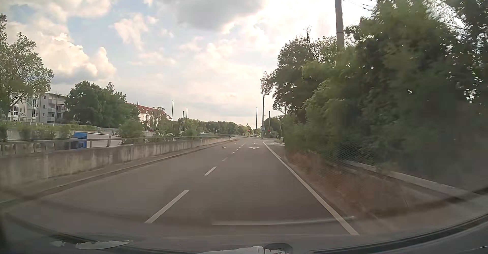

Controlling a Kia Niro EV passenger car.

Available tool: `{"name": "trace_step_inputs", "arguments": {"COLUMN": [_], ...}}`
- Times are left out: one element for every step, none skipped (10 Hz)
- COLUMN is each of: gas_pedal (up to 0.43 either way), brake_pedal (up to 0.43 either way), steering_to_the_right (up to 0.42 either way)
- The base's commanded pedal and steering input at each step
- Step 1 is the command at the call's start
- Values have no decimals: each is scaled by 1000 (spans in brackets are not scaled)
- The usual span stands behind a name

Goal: Follow the waypoints while adhering to traffic rules and regulations

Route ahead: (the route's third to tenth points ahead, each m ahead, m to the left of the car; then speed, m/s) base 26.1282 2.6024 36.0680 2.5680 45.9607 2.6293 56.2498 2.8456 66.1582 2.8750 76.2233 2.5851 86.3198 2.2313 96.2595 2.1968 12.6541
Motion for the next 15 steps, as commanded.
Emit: {"name": "trace_step_inputs", "arguments": {"gas_pedal": [0, 0, 0, 59, 67, 67, 87, 87, 87, 67, 59, 39, 28, 28, 20], "brake_pedal": [0, 0, 0, 0, 0, 0, 0, 0, 0, 0, 0, 0, 0, 0, 0], "steering_to_the_right": [0, 0, 0, 0, -1, -1, 0, 3, 6, 8, 8, 7, 7, 6, 6]}}
